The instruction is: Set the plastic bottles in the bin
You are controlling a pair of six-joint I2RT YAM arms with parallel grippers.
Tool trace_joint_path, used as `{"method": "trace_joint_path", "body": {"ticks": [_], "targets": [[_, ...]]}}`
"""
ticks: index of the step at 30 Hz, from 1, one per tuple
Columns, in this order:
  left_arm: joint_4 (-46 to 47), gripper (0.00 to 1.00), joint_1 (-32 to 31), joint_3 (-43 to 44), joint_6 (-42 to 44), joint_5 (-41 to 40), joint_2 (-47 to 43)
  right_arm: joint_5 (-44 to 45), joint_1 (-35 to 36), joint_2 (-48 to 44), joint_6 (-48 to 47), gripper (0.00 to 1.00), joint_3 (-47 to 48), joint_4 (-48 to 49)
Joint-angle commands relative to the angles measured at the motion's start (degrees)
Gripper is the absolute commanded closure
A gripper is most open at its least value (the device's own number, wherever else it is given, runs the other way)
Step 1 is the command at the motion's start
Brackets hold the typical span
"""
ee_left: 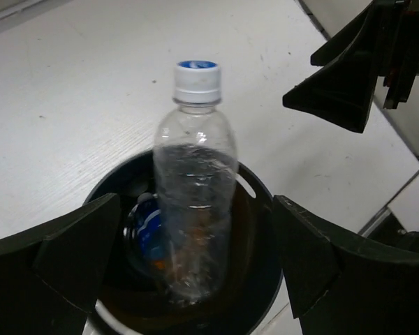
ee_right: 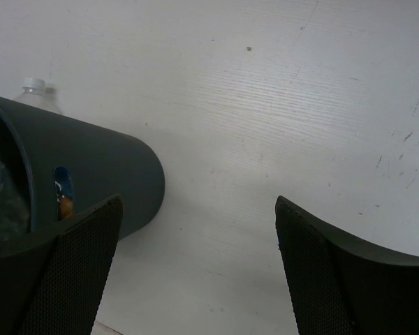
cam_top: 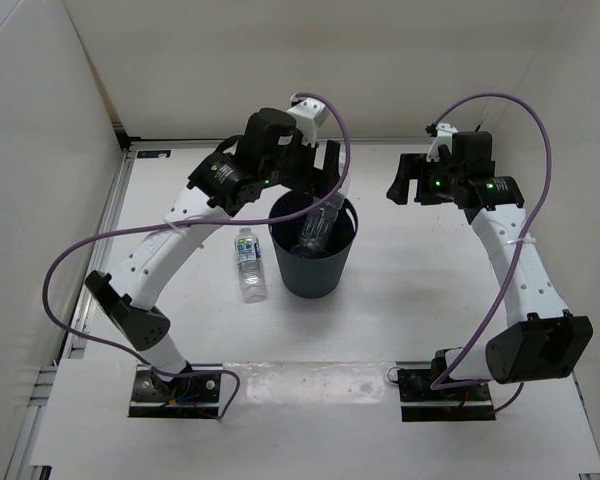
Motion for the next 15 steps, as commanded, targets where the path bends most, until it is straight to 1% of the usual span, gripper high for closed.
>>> {"method": "trace_joint_path", "body": {"ticks": [1,2,4,5,6,7,8,9,10,11,12,13,14,15], "targets": [[-3.2,0.0,0.1,3.1,4.2,-6.4,-4.7,1.0,0.4,-1.3,-1.3,0.1,1.4,-0.4],[-2.7,0.0,0.7,2.4,5.0,-10.6,-6.4,1.1,0.4,-1.3,-1.4,0.1,1.4,-0.3],[-1.3,0.0,4.1,-1.6,3.9,-14.9,-10.1,1.1,0.3,-1.4,-1.4,0.1,1.5,-0.4],[0.6,0.0,6.1,-3.2,3.0,-21.8,-11.5,1.2,0.3,-1.3,-1.5,0.1,1.4,-0.4],[1.6,0.0,7.2,-6.7,1.9,-24.1,-16.4,1.2,0.3,-1.2,-1.5,0.1,1.4,-0.3],[4.3,0.0,8.5,-11.1,-0.8,-25.7,-18.4,1.0,0.1,-1.1,-1.3,0.1,1.3,-0.2],[8.1,0.0,12.1,-15.9,-1.1,-26.7,-23.6,0.9,0.3,-1.0,-1.1,0.1,1.0,-0.1],[11.0,0.0,13.1,-18.2,-1.3,-26.5,-25.2,0.9,0.4,-0.9,-0.8,0.1,0.9,0.2],[11.4,0.0,14.3,-21.7,-4.4,-26.1,-26.5,0.7,0.4,-0.8,-0.8,0.1,0.9,0.4],[11.6,0.0,18.4,-24.9,-5.8,-24.3,-29.3,0.6,0.4,-0.7,-0.8,0.1,0.9,0.4],[11.0,0.0,19.9,-26.2,-7.2,-23.1,-29.9,0.5,0.6,-0.6,-0.7,0.1,0.7,0.5],[9.5,0.0,21.6,-29.5,-12.2,-18.9,-30.5,0.4,0.4,-0.4,-0.5,0.1,0.7,0.7],[7.8,0.0,25.8,-30.5,-13.5,-16.4,-30.6,0.2,0.5,-0.2,-0.5,0.1,0.6,0.8],[6.6,0.0,27.1,-31.6,-14.6,-8.8,-30.2,0.2,0.4,-0.1,-0.4,0.1,0.5,1.0]]}}
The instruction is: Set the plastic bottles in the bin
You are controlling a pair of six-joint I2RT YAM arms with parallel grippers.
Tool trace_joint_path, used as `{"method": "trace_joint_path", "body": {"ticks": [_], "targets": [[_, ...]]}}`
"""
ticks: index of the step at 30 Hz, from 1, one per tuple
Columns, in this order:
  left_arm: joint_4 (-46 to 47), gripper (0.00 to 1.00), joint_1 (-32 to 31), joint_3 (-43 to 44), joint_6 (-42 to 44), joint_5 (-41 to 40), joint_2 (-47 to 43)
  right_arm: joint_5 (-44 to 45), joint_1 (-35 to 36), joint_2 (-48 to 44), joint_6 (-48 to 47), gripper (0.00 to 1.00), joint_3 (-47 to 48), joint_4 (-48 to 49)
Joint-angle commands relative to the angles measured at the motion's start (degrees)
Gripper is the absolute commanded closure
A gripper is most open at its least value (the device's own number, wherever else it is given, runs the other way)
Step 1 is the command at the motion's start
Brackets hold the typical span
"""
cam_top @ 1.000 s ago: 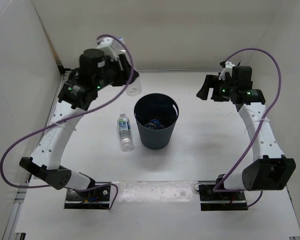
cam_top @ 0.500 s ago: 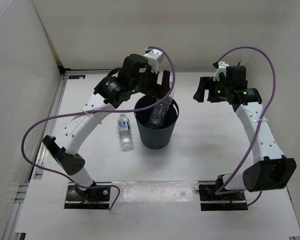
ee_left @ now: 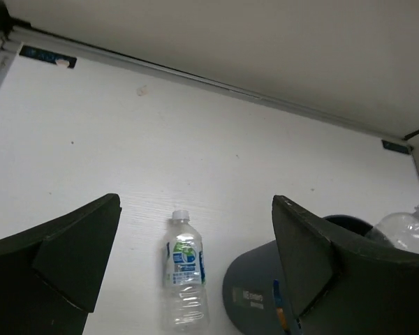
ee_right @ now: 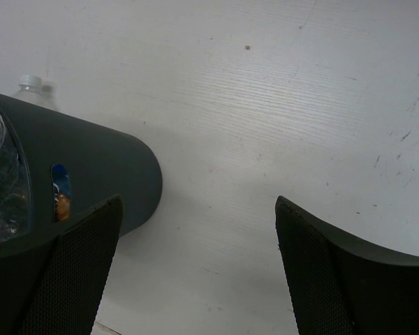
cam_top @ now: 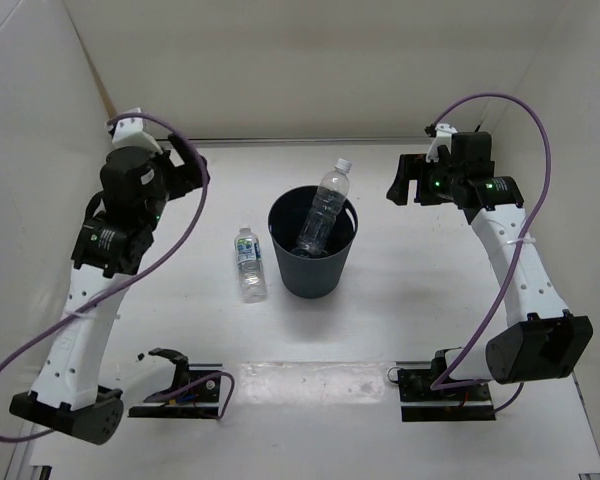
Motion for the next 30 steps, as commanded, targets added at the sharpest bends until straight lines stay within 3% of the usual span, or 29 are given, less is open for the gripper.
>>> {"method": "trace_joint_path", "body": {"ticks": [1,6,15,24,30], "targets": [[-1.8,0.0,5.9,-5.7,-9.2,12.5,2.3,-0.2,0.1,0.1,0.4,0.1,0.5,1.5],[-3.3,0.0,6.8,-12.5,-11.7,23.3,9.0,-0.1,-0.3,0.2,0.2,0.1,0.0,1.7],[0.0,0.0,6.8,-16.4,-12.6,31.9,23.2,-0.7,-0.4,-0.2,0.3,0.1,-1.8,2.1],[-2.8,0.0,4.1,-11.9,-9.8,31.1,32.6,-1.2,-3.3,-0.5,0.4,0.1,-2.8,2.0],[-4.1,0.0,4.2,-13.3,-8.9,30.3,37.1,-1.5,-5.4,0.1,0.7,0.1,-2.6,2.3]]}}
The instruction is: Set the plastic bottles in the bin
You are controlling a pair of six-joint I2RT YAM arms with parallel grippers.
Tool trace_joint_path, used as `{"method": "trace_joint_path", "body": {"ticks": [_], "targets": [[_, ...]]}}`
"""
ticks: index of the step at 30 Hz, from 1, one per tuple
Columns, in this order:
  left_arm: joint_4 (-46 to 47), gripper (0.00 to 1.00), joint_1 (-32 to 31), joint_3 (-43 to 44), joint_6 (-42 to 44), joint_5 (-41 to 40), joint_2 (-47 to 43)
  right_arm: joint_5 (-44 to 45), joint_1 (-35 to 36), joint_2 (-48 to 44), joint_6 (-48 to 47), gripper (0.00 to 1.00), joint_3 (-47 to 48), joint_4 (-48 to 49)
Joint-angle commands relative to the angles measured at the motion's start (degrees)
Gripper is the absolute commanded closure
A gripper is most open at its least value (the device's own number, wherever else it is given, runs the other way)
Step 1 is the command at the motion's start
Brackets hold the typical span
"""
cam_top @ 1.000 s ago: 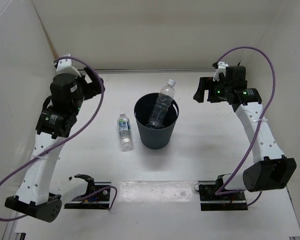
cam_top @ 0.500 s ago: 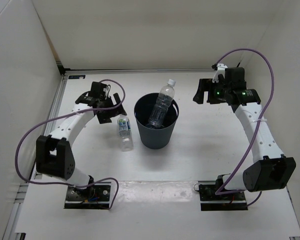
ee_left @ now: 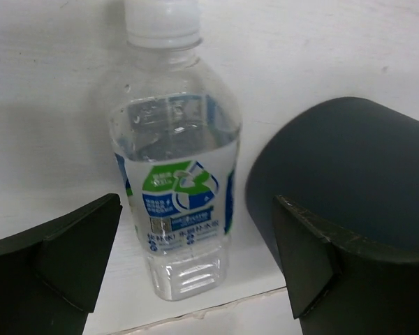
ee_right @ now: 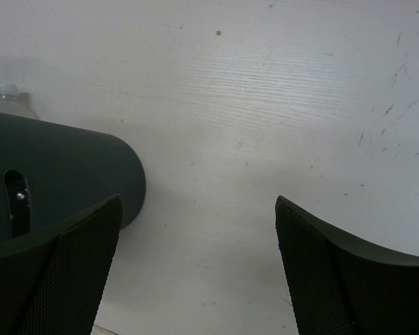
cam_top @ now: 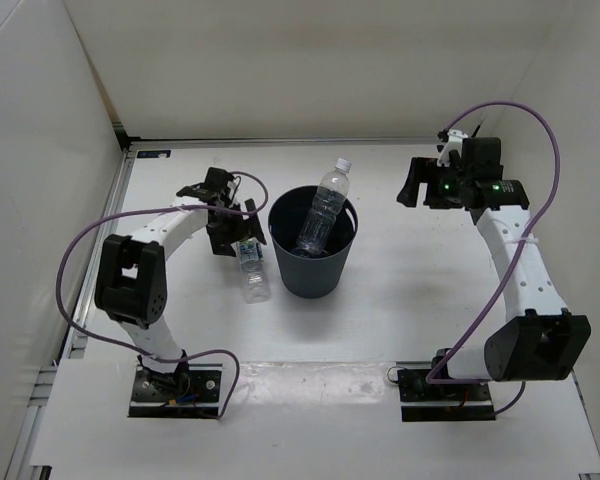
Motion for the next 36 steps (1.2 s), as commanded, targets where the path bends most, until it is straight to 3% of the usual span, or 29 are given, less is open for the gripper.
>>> {"method": "trace_joint_path", "body": {"ticks": [1,6,11,15,22,26,28,32,36], "targets": [[-1.0,0.0,-0.1,0.7,1.0,0.0,1.4,-0.9,-1.3,0.2,0.2,0.1,0.1,2.0],[-1.3,0.03,-0.1,1.7,0.0,1.3,6.1,-0.9,-2.7,0.7,0.2,0.1,0.8,1.8],[-5.6,0.32,0.1,7.6,1.8,3.3,10.7,-1.1,-3.1,1.8,0.4,0.1,1.0,1.9],[-10.0,0.43,0.5,13.7,3.1,0.3,10.7,-1.1,-2.9,2.7,0.5,0.1,1.6,1.9],[-10.0,0.44,0.4,24.0,4.2,-20.5,-5.6,-0.8,-0.9,4.9,0.2,0.1,3.6,1.8],[-7.5,0.44,-0.2,28.8,7.1,-27.2,-11.4,-0.5,0.7,5.3,-0.2,0.1,4.3,1.9],[-5.8,0.44,-1.9,32.5,8.6,-29.0,-13.1,-0.1,2.0,5.6,-0.5,0.1,4.6,1.8],[3.6,0.42,-7.4,34.0,20.0,-28.4,-16.3,0.6,3.5,5.3,-1.2,0.1,4.6,1.5],[4.5,0.41,-14.5,35.0,23.9,-26.0,-14.6,0.8,4.0,4.9,-1.4,0.1,3.9,1.8]]}}
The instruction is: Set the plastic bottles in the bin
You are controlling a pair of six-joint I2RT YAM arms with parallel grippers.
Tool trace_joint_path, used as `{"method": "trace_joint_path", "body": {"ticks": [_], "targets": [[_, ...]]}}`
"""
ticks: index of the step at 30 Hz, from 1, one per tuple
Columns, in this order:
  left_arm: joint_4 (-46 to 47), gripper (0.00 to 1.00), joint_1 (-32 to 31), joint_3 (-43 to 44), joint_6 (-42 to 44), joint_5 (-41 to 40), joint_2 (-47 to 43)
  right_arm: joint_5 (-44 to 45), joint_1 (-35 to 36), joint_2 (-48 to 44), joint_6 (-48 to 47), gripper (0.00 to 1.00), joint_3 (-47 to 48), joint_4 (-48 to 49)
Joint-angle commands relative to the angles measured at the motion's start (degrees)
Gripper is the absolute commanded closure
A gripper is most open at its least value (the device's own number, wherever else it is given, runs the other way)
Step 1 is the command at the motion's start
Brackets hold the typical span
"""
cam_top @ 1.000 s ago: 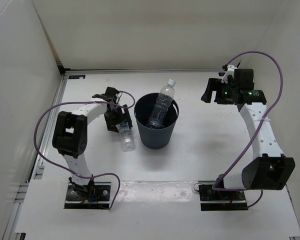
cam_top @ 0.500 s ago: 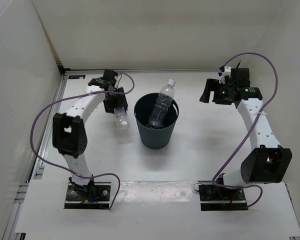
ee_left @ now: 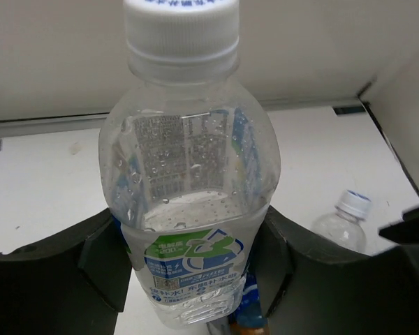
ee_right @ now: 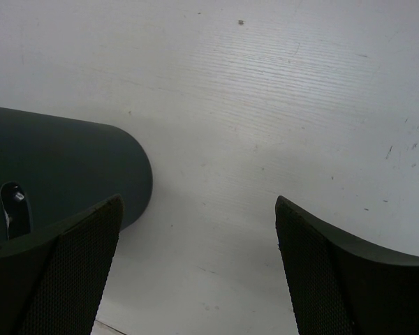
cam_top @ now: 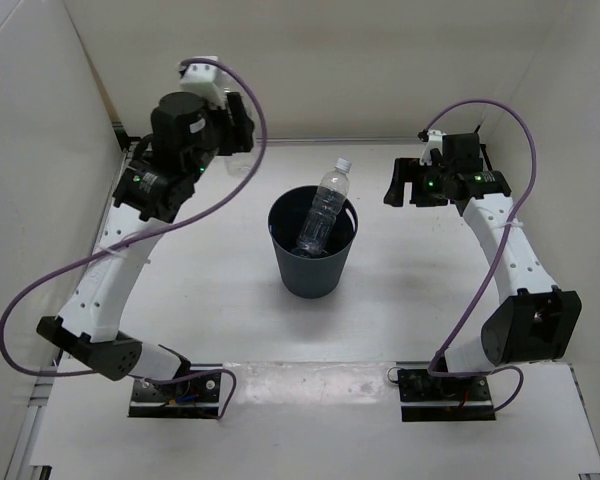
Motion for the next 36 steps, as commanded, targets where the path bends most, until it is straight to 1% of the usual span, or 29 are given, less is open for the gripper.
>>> {"method": "trace_joint_path", "body": {"ticks": [1,2,4,5,6,8,9,11,12,14,15,21,25,27,30,31,32,34,35,36], "targets": [[1.7,0.41,-5.8,-0.4,6.4,1.4,3.6,1.1,0.6,-1.1,-1.1,0.1,1.2,1.6],[2.6,0.41,-6.9,-1.6,6.9,1.5,3.7,1.5,0.6,-1.3,-1.5,0.1,1.2,1.5],[4.5,0.41,-11.1,-4.4,6.8,0.7,3.0,1.7,0.6,-1.8,-1.8,0.1,0.8,1.1],[6.0,0.41,-11.7,-5.3,6.5,0.6,3.0,1.8,0.7,-2.0,-1.9,0.1,0.5,1.1],[6.8,0.41,-14.2,-6.1,6.3,0.3,2.3,1.9,0.4,-2.1,-1.6,0.1,0.5,1.0],[8.5,0.39,-15.5,-8.8,5.9,-0.1,2.0,2.2,0.4,-2.7,-2.3,0.1,-0.1,0.7],[8.7,0.39,-16.1,-9.0,5.9,-0.3,2.3,2.3,0.4,-3.0,-2.3,0.1,-0.5,0.6],[8.1,0.34,-17.7,-8.8,6.0,-0.2,3.0,2.1,0.4,-3.0,-2.4,0.1,-1.0,0.5],[7.8,0.27,-18.4,-8.6,6.2,-0.4,3.5,2.0,0.9,-3.2,-2.4,0.1,-1.1,0.5],[7.3,0.2,-19.7,-8.8,6.9,-1.8,3.9,1.9,1.0,-2.9,-2.3,0.1,-1.1,0.6],[7.4,0.0,-19.9,-8.9,7.1,-2.0,4.1,1.8,1.0,-2.8,-2.3,0.1,-1.1,0.6],[7.7,0.0,-20.7,-6.5,9.9,-8.1,3.1,1.6,0.8,-2.3,-2.4,0.1,-0.5,1.3],[8.7,0.0,-19.8,-6.4,12.6,-12.5,1.7,1.3,0.9,-2.2,-2.0,0.1,-1.2,1.1],[8.2,0.0,-18.9,-5.6,12.7,-15.3,1.1,1.2,0.8,-2.5,-2.0,0.1,-1.4,1.3],[7.8,0.0,-17.3,-5.3,12.3,-21.6,0.1,1.1,0.9,-2.5,-2.0,0.1,-1.3,1.5],[7.0,0.0,-16.9,-5.4,11.7,-23.3,-0.2,1.2,0.7,-2.5,-1.9,0.1,-1.4,1.5],[6.1,0.0,-14.8,-5.8,11.2,-27.4,-1.0,1.3,0.9,-2.6,-1.8,0.1,-1.5,1.7],[2.5,0.0,-12.6,-6.9,6.4,-28.2,-1.9,3.0,0.8,-2.8,-0.8,0.1,-1.9,2.1],[-0.7,0.0,-9.8,-7.1,2.8,-27.9,-2.5,5.4,1.1,-2.9,-0.3,0.1,-2.2,2.7],[-3.9,0.0,-6.9,-9.5,-1.3,-27.2,-4.0,7.2,1.3,-3.0,1.9,0.1,-2.6,3.1]]}}
